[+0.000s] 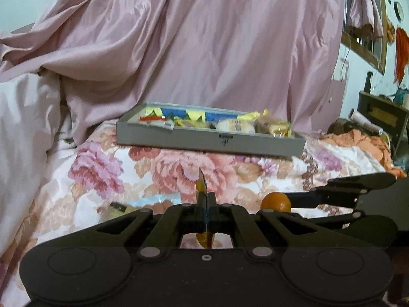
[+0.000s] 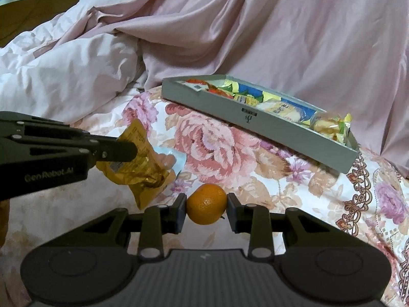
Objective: Organize snacks
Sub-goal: 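Carry the orange and gold pack up toward the grey tray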
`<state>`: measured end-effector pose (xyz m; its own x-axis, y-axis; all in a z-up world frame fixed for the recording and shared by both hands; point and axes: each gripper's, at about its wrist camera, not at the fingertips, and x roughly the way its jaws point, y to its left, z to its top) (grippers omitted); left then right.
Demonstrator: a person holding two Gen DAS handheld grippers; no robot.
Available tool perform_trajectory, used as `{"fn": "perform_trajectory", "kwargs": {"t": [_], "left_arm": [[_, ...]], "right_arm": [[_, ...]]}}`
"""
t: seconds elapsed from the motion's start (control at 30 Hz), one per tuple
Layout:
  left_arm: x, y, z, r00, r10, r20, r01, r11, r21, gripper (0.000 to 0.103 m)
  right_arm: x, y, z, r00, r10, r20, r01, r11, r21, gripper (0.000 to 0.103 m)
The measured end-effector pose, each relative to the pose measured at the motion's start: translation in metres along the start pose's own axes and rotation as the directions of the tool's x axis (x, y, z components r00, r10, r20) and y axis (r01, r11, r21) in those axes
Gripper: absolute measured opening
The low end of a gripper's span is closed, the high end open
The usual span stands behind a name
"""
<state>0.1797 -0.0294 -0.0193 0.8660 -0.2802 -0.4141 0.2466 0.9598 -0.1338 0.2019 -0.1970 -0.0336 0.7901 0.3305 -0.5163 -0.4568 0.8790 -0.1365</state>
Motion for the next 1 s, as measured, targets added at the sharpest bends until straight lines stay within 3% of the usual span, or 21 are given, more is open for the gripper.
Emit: {"fn": "perform_trajectory", "kwargs": {"t": [0.33, 0.63, 0.8, 1.0], "left_arm": [[-0.004, -0.004, 0.067, 0.990, -0.021, 0.136, 0.020, 1.000, 0.006, 0.000], [0.032, -0.013, 0.130, 0.970, -0.003, 0.242, -0.011, 0.998, 0.055, 0.000], [0.071, -0.014, 0.147, 0.968, 0.007, 0.253, -0.022, 0.998, 0.057, 0.000], [0.114, -0.005, 0.143, 0.979, 0.025, 0.202, -0.029, 0.999, 0.018, 0.000]], "right_arm": [[-0.004, -0.019, 0.017, 0.986, -0.068, 0.152, 0.055, 0.995, 0.086, 0.037], [0.019, -0.051, 0.044, 0.943, -0.162, 0.290, 0.137, 0.985, 0.106, 0.037], [0.045, -0.060, 0.057, 0.929, -0.164, 0.331, 0.148, 0.986, 0.074, 0.037], [0.073, -0.060, 0.069, 0.934, -0.125, 0.334, 0.117, 0.992, 0.044, 0.037]]}}
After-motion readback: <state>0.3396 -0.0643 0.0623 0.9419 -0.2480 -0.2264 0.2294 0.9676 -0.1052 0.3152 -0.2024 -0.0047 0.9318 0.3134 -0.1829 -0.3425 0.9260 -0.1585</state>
